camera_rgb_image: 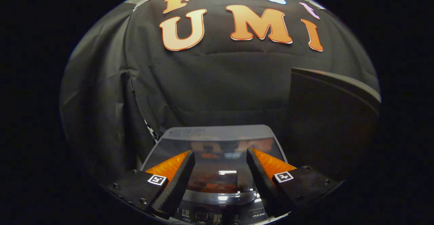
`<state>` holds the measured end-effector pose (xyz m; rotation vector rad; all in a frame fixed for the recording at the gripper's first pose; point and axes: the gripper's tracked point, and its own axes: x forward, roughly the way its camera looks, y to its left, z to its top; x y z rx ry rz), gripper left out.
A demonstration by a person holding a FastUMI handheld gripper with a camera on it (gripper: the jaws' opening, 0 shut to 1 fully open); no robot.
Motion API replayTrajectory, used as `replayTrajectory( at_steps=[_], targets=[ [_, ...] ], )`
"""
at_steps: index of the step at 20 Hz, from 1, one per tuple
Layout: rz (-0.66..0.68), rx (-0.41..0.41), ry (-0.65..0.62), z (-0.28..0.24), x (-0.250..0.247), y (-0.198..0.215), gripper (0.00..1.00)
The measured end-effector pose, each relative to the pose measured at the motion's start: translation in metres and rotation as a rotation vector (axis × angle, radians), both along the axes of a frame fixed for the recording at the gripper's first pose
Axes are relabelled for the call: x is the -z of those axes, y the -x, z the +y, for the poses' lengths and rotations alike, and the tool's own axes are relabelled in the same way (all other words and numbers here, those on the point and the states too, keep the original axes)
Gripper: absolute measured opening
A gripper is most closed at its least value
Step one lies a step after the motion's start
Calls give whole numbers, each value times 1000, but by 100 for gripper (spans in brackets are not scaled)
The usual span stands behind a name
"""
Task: Put the clothes into the washing machine and then close the washing machine lid.
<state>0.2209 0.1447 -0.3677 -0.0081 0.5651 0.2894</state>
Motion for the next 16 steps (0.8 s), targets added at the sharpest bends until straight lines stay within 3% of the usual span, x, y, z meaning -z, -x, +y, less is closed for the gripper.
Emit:
replayTrajectory(
  at_steps=[6, 16],
  targets=[
    [24, 2, -1, 0, 2, 12, 100],
    [-79, -7, -40, 8, -72, 1, 99]
  ],
)
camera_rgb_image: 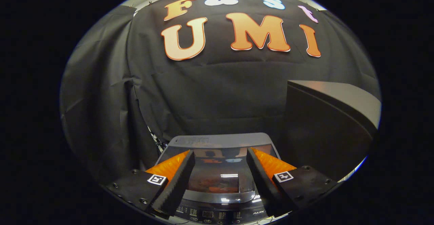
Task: Put the clothes into the washing machine and then close the washing machine lid.
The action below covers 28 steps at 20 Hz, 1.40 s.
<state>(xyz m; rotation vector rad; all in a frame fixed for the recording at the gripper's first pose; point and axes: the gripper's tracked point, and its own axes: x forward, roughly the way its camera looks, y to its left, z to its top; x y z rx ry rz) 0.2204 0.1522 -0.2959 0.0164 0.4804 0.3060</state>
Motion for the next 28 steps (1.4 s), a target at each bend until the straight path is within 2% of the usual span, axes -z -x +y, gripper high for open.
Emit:
replayTrajectory(
  at_steps=[7, 12, 21, 28],
  targets=[
    [-89, -24, 4, 0, -68, 5, 99],
    [-200, -31, -28, -12, -152, 25, 99],
    [-367, 36, -82, -63, -275, 63, 99],
    [-461, 106, -26, -111, -334, 104, 99]
  ],
)
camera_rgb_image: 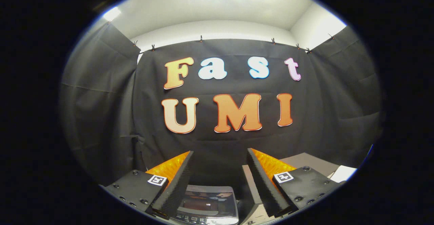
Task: Put the clothes into the washing machine and then close the washing machine lid.
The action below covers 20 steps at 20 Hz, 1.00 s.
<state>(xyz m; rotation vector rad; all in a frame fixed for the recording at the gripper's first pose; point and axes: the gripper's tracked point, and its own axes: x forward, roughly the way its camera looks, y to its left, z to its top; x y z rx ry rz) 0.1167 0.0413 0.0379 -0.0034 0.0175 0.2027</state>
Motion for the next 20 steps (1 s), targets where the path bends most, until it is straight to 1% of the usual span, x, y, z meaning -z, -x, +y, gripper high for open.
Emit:
replayTrajectory(
  at_steps=[6, 11, 16, 20],
  targets=[
    [-42, 55, 31, -34, -31, 37, 99],
    [-54, 94, 56, -55, -47, 56, 99],
    [-72, 127, 80, -68, -55, 65, 99],
    [-54, 124, 58, -67, -49, 63, 99]
  ],
)
